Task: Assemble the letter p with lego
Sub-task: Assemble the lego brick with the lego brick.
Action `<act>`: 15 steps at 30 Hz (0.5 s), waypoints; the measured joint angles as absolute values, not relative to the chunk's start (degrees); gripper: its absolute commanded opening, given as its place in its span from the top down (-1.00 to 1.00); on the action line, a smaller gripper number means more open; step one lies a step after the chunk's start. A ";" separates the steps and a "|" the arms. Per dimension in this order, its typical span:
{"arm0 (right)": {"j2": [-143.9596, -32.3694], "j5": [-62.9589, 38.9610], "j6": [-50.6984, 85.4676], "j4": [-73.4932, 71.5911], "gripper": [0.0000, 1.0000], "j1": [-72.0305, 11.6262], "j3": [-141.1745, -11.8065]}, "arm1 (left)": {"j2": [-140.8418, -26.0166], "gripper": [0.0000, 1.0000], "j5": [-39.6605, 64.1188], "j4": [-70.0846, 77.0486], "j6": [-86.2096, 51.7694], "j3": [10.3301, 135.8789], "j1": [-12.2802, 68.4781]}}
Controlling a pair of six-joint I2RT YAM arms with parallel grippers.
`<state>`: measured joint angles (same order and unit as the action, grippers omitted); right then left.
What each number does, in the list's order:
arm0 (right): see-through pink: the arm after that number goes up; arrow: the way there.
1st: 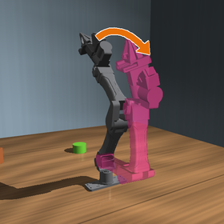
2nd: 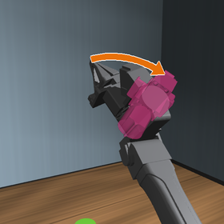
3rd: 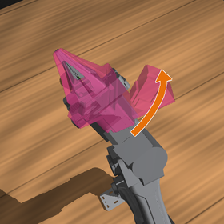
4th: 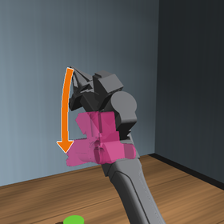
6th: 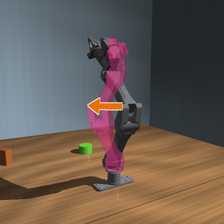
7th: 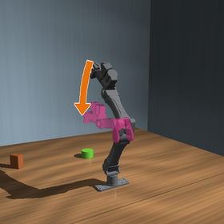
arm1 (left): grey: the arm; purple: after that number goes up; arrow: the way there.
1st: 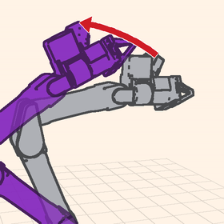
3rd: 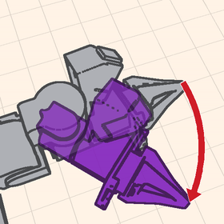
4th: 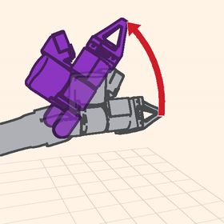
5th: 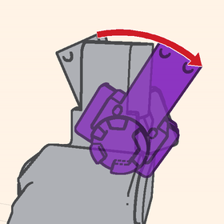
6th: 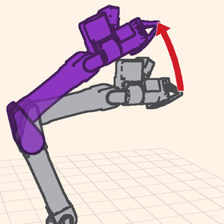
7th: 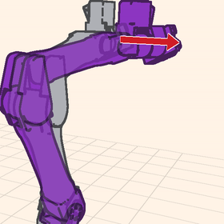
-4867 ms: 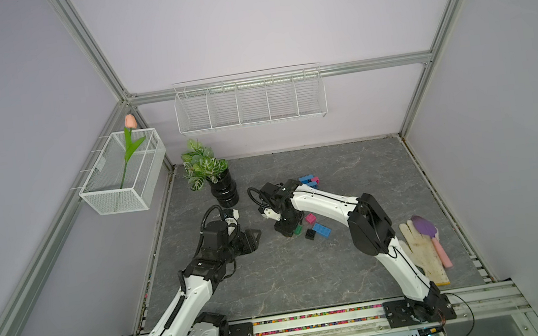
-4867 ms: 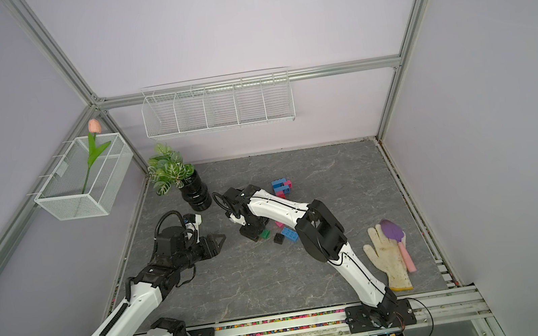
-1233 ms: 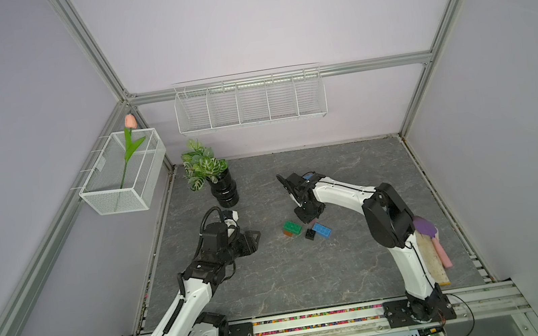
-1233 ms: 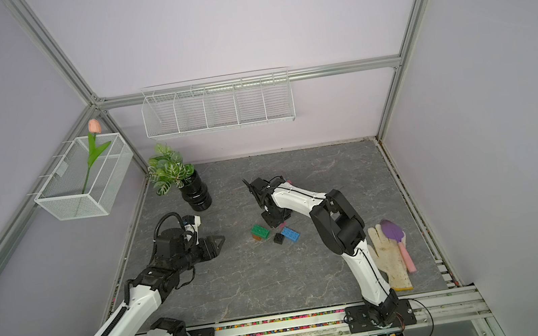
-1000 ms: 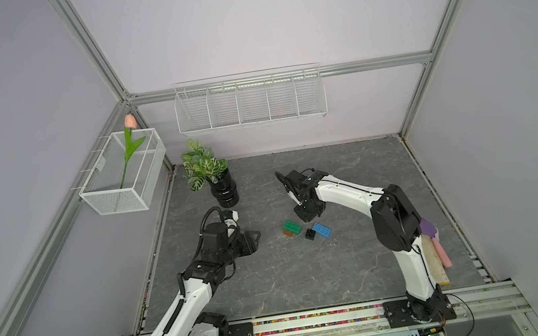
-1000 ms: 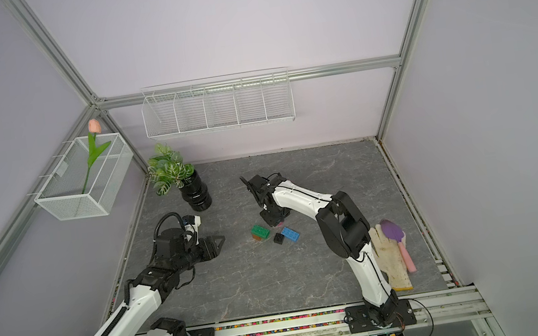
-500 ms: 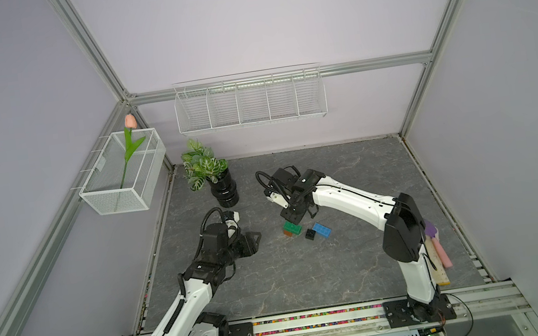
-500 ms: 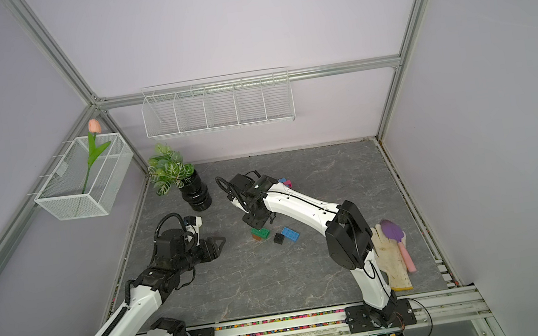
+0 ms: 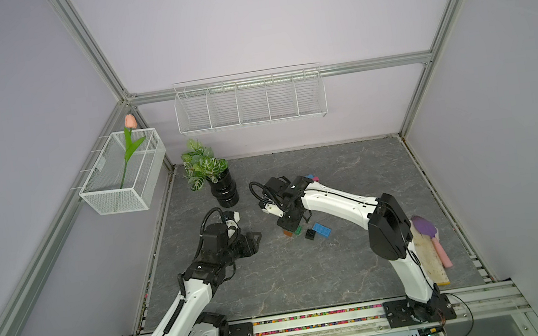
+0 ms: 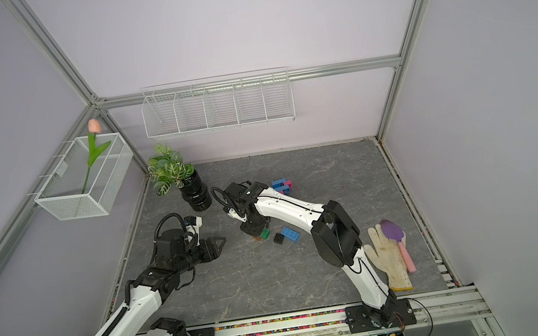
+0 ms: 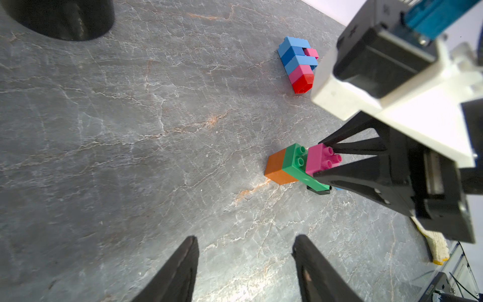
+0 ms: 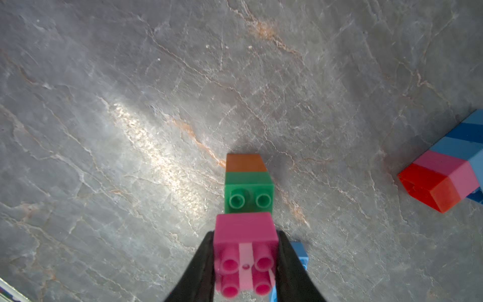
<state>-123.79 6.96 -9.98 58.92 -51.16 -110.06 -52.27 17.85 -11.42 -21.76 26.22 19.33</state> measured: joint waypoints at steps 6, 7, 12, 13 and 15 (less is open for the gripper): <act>-124.55 6.48 -10.57 58.92 0.52 -51.16 -111.28 | -52.27 -0.23 17.85 -11.42 -21.76 26.22 19.33; -124.84 6.37 -10.59 58.89 0.52 -51.16 -111.46 | -52.27 -0.23 17.85 -11.42 -21.76 26.22 19.33; -125.54 6.55 -10.76 58.89 0.52 -51.16 -112.09 | -52.27 -0.23 17.85 -11.42 -21.76 26.22 19.33; -125.60 6.59 -10.76 58.89 0.52 -51.16 -112.20 | -52.27 -0.23 17.82 -11.42 -21.76 26.22 19.33; -125.71 6.70 -10.76 58.87 0.52 -51.16 -112.29 | -52.27 -0.22 17.85 -11.42 -21.76 26.22 19.33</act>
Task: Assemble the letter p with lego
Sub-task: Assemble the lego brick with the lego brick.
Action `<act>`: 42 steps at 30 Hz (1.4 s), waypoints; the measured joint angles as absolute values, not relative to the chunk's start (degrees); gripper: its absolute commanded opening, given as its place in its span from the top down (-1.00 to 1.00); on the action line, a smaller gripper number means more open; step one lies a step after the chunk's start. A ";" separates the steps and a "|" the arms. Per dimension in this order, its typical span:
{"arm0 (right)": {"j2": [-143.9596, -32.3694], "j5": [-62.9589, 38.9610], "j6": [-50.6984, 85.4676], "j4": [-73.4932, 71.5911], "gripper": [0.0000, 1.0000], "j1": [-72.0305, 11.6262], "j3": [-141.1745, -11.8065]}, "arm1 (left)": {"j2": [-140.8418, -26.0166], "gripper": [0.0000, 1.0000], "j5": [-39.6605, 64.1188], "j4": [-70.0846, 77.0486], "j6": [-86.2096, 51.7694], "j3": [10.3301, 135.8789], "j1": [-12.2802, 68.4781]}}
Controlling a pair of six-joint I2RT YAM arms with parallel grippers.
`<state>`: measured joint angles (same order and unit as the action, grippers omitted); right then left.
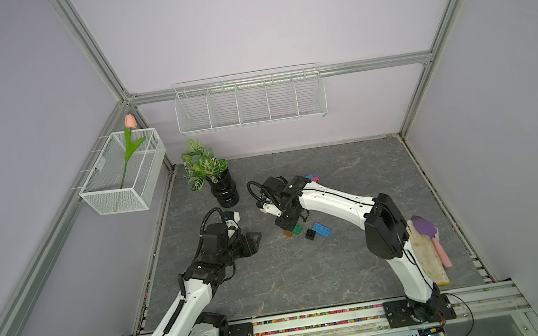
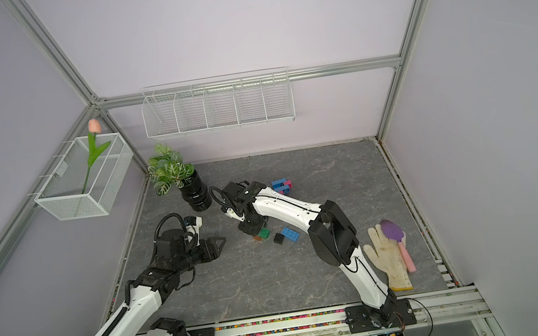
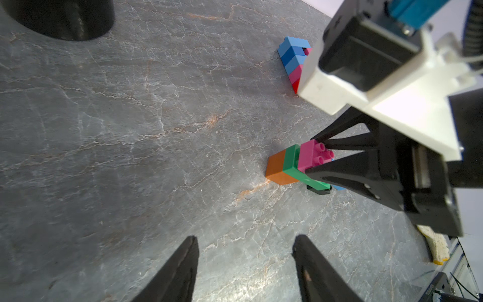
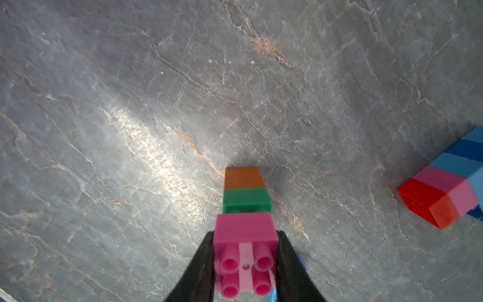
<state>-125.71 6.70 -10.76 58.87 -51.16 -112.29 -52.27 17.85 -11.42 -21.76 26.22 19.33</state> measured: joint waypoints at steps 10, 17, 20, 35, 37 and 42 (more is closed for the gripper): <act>-125.82 6.83 -11.05 58.89 0.52 -51.16 -112.40 | -52.27 -0.23 17.85 -11.42 -21.76 26.22 19.33; -126.26 6.98 -12.10 58.96 0.54 -51.16 -112.79 | -52.27 -0.23 17.85 -11.42 -21.76 26.22 19.33; -126.67 7.07 -12.51 58.96 0.54 -51.16 -112.99 | -52.27 -0.23 17.85 -11.42 -21.76 26.22 19.33; -128.42 6.76 -15.33 60.77 0.54 -51.16 -115.24 | -52.16 -0.23 17.85 -11.44 -21.76 26.11 19.33; -128.79 6.79 -15.55 61.17 0.54 -51.13 -115.68 | -52.07 -0.23 17.85 -11.44 -21.76 26.09 19.33; -129.49 6.81 -15.97 62.08 0.54 -51.13 -116.71 | -51.99 -0.23 17.85 -11.44 -21.76 26.02 19.33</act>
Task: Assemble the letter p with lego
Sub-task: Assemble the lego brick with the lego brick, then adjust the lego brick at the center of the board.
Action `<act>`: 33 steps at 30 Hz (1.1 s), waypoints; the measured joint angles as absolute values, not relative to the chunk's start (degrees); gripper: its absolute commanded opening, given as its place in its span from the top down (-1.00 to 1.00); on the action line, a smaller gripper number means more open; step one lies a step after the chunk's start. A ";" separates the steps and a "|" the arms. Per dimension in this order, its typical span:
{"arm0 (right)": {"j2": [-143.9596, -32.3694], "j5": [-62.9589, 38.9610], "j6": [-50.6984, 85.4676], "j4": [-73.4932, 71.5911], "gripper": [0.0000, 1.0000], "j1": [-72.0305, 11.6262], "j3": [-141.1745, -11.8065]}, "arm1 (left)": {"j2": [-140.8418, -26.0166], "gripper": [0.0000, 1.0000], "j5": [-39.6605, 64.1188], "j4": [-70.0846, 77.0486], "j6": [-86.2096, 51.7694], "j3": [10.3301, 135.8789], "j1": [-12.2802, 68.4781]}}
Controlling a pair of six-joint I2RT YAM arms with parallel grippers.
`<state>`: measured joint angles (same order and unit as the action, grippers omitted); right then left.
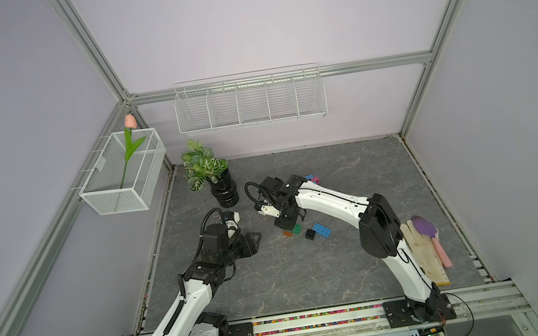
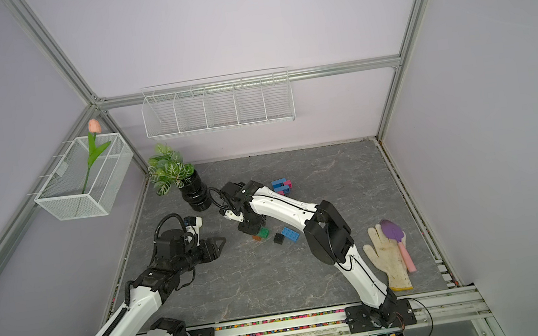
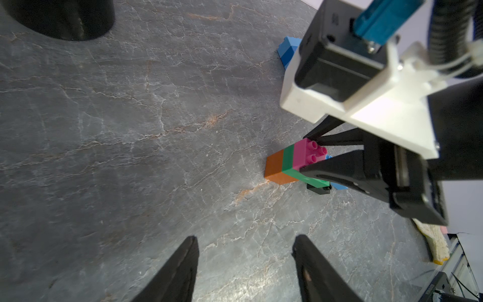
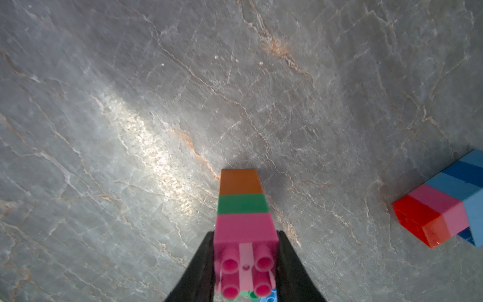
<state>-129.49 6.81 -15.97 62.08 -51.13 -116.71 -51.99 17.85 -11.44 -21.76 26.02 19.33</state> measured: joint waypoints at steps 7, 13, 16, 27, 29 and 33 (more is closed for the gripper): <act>-129.54 6.81 -16.10 62.13 0.23 -51.16 -116.79 | -51.75 -0.23 17.82 -11.44 -21.76 26.02 19.33; -131.26 5.98 -15.86 62.17 -0.13 -51.16 -113.86 | -51.75 -0.23 17.82 -11.44 -21.76 26.02 19.33; -131.52 5.69 -15.57 62.43 -0.22 -51.16 -112.05 | -51.75 -0.23 17.82 -11.46 -21.76 26.02 19.33; -117.34 7.42 -10.07 56.53 -0.39 -51.18 -99.35 | -50.65 -0.25 17.82 -11.42 -21.78 26.02 19.33; -113.43 8.03 -7.81 54.26 -0.39 -51.24 -95.29 | -50.50 -0.25 17.85 -11.33 -21.80 26.02 19.33; -109.06 8.62 -2.81 49.95 -0.39 -51.48 -88.27 | -50.52 -0.25 17.85 -10.87 -21.82 26.02 19.33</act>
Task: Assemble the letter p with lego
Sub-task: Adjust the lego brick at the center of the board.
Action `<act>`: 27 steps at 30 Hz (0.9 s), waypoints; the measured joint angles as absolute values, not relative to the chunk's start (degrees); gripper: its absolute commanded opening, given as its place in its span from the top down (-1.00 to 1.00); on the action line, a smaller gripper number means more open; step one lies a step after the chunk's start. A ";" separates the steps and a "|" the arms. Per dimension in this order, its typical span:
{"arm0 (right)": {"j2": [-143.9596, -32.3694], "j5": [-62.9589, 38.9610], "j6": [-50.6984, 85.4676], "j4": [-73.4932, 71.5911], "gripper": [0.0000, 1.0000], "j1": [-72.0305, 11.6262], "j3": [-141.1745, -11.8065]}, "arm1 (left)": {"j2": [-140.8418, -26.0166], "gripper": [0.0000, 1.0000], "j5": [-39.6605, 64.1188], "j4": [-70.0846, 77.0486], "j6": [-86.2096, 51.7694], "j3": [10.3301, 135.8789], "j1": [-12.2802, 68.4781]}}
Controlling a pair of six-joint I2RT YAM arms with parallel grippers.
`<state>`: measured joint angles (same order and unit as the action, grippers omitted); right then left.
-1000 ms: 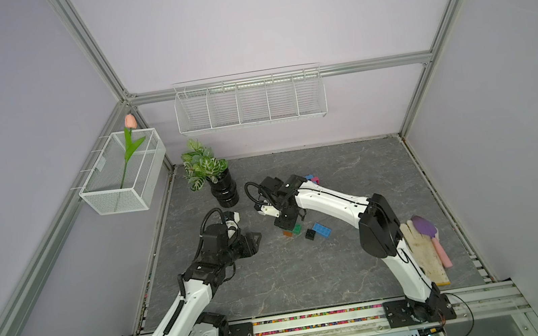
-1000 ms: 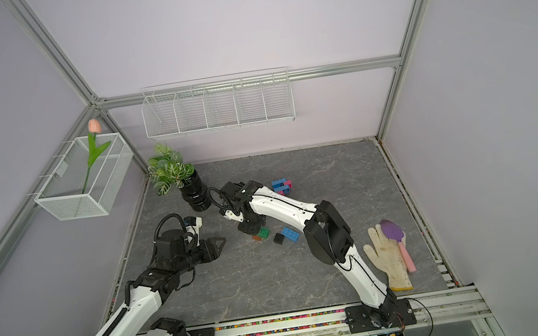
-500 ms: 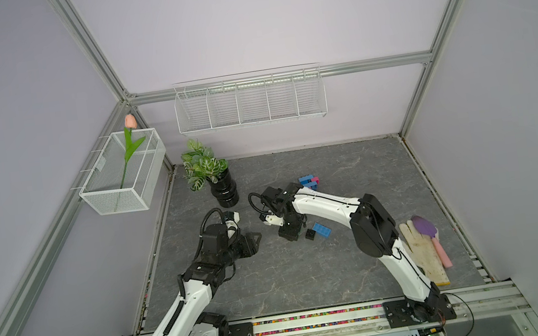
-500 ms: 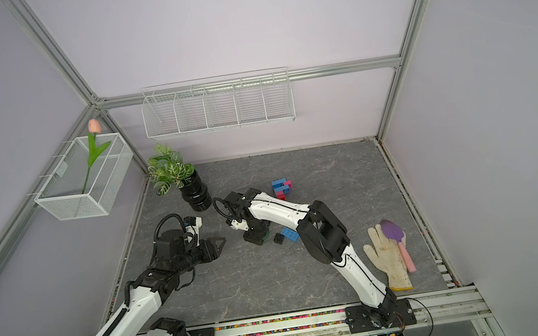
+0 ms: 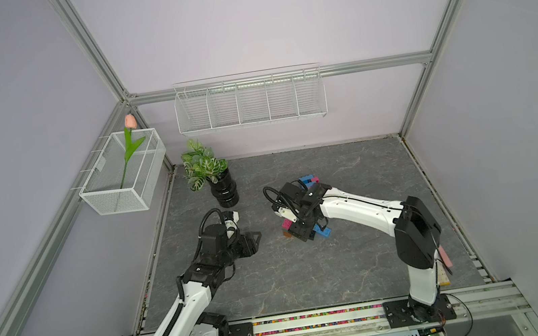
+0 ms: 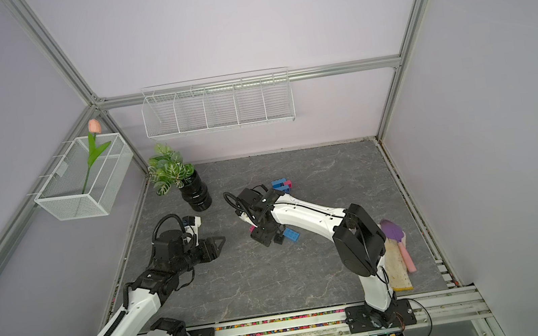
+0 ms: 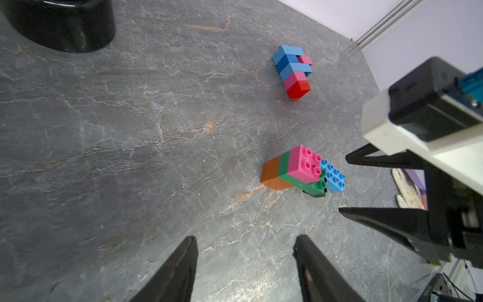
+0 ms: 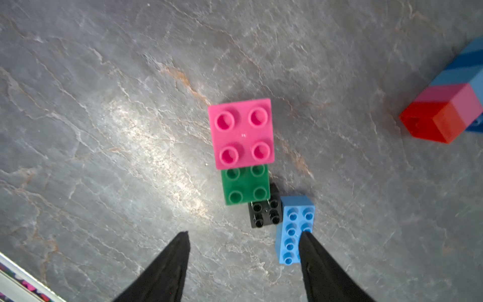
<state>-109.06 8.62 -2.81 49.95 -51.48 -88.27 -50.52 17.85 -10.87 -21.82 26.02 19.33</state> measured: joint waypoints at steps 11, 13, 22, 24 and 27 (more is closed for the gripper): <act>-108.60 14.87 11.20 38.06 -0.37 -52.58 -78.02 | -50.22 -0.25 18.02 -10.37 -22.22 26.02 19.33; -108.60 17.02 12.19 37.15 -0.37 -52.60 -78.00 | -49.95 -0.25 18.02 -10.37 -22.22 26.02 19.33; -108.60 22.57 13.08 36.05 -0.35 -52.60 -78.00 | -49.32 -0.25 18.02 -10.39 -22.35 26.02 19.33; -108.60 22.90 13.08 35.94 -0.35 -52.60 -78.00 | -49.25 -0.25 18.02 -10.41 -22.41 26.02 19.33; -108.60 23.14 13.13 35.68 -0.35 -52.53 -78.00 | -49.25 -0.25 18.00 -10.46 -22.41 26.02 19.33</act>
